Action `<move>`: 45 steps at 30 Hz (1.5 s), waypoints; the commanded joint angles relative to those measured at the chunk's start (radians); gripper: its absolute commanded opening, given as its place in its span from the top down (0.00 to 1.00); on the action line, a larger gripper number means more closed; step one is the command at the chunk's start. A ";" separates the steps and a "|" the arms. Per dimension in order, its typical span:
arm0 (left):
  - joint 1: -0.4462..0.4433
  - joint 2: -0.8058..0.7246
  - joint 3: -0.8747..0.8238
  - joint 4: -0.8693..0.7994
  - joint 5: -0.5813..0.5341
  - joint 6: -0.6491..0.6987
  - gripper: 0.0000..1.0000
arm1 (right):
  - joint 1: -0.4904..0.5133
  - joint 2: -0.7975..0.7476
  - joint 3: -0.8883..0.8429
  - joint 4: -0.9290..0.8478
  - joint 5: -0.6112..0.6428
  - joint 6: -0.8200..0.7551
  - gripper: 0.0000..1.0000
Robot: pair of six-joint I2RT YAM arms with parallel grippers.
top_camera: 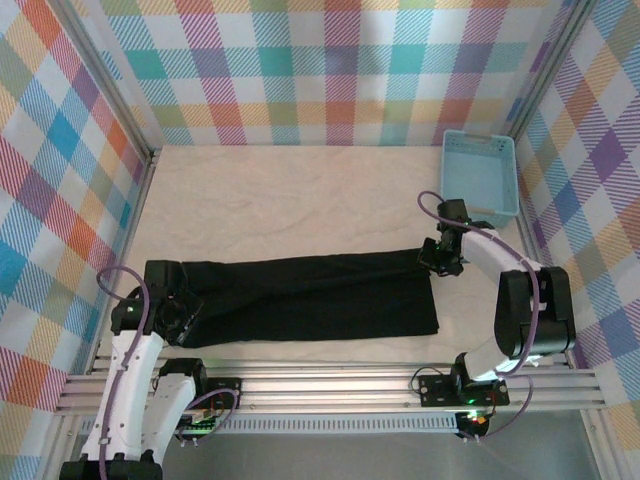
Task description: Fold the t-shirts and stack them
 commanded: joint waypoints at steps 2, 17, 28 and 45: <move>0.008 -0.016 0.021 -0.046 -0.034 -0.027 1.00 | -0.009 -0.067 -0.034 -0.014 0.025 0.022 1.00; 0.004 0.001 -0.061 0.006 0.024 -0.062 0.96 | -0.009 -0.057 -0.074 0.006 0.020 0.059 0.85; 0.004 0.135 0.051 0.082 0.046 0.002 0.59 | -0.009 -0.243 -0.048 -0.040 -0.036 0.102 0.68; 0.057 0.819 0.404 0.264 0.052 0.182 0.67 | 0.023 0.136 0.058 0.092 -0.197 0.118 0.77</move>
